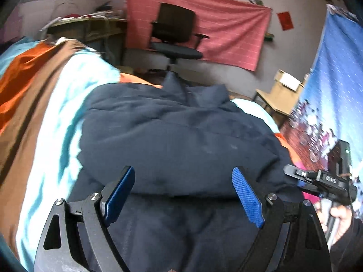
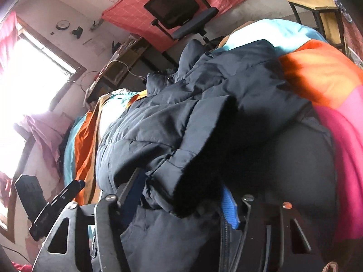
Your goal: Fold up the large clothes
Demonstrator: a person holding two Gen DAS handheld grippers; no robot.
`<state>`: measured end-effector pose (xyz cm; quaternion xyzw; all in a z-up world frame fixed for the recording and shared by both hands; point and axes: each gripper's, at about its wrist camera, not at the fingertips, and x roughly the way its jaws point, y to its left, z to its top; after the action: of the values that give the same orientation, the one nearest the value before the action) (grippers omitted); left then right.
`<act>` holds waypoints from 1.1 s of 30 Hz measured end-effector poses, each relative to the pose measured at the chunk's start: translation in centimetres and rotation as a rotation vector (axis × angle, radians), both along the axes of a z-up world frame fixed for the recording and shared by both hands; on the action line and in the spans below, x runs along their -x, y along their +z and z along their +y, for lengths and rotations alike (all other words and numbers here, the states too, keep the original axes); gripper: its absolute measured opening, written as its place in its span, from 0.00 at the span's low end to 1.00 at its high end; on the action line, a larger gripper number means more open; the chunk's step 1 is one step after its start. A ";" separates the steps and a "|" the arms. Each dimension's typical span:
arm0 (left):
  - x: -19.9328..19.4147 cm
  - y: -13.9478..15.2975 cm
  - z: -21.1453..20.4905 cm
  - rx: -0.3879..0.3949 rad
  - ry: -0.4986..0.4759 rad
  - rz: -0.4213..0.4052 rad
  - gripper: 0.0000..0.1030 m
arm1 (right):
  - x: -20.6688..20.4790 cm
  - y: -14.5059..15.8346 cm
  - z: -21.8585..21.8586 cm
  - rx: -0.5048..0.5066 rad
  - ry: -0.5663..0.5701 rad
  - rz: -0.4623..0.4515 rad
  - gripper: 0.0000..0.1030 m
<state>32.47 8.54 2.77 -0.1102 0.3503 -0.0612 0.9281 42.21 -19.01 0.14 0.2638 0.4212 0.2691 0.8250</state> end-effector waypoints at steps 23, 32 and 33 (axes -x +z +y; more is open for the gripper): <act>-7.4 -2.4 5.7 -0.171 0.181 0.093 0.81 | -4.4 4.3 2.1 0.513 -0.167 -0.098 0.16; -8.1 -4.2 1.2 -0.316 0.052 0.045 0.81 | -3.1 6.2 4.8 0.633 -0.139 -0.359 0.67; -8.5 -4.5 1.1 -0.324 0.049 0.058 0.81 | -3.5 5.9 5.7 0.626 -0.084 -0.357 0.62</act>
<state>40.99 9.68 -1.75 0.0309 0.3793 0.0221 0.9245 45.69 -13.28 6.07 -0.0355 0.3214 0.1348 0.9366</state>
